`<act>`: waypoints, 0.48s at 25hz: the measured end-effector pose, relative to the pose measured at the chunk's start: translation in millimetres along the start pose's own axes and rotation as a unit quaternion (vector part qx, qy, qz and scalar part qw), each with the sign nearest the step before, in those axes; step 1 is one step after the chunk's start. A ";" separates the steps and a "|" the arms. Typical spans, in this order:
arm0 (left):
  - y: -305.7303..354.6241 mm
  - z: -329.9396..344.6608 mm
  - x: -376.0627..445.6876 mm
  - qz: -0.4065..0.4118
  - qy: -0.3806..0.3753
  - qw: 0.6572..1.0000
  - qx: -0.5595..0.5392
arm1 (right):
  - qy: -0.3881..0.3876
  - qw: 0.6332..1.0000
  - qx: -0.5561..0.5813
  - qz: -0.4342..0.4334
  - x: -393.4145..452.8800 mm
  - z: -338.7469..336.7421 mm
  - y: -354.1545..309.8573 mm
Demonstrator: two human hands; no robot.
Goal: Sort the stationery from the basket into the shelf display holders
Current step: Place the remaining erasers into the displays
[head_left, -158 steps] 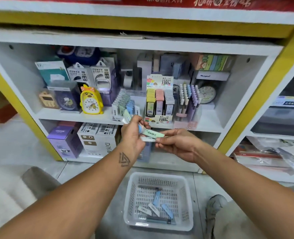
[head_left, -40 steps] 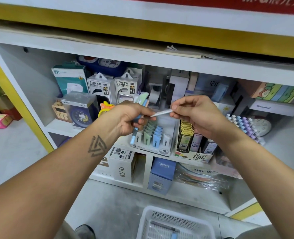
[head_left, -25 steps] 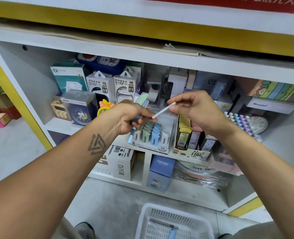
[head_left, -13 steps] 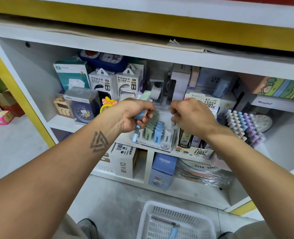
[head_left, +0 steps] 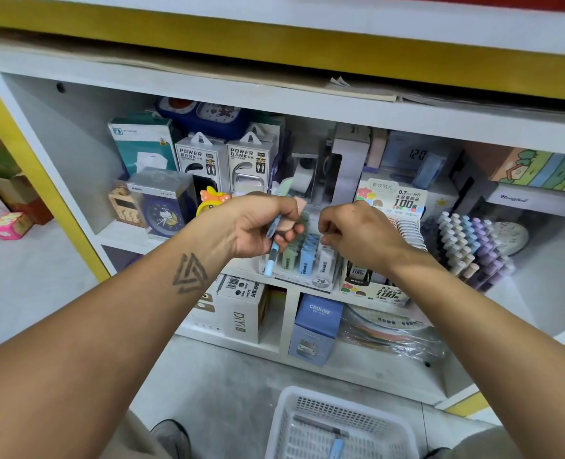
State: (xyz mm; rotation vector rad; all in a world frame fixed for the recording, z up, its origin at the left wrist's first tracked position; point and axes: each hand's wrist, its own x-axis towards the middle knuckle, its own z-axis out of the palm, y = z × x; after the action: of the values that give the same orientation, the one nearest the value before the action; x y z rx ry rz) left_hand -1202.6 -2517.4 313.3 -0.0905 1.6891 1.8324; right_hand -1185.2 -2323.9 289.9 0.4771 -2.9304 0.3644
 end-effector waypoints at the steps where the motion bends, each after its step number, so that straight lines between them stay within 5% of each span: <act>1: 0.0 -0.8 -0.7 -0.002 -0.005 1.000 -0.010 | 0.003 1.000 -0.004 0.002 -0.2 0.7 0.5; 12: 0.3 -8.3 -3.6 -0.001 -0.047 0.994 -0.098 | 0.010 1.000 -0.022 -0.013 -4.1 -5.8 -0.5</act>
State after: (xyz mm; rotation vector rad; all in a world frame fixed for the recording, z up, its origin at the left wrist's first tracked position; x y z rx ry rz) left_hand -1202.9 -2526.4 313.8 -0.0870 1.4424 1.9669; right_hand -1180.6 -2321.7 294.8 0.5020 -2.9042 0.2995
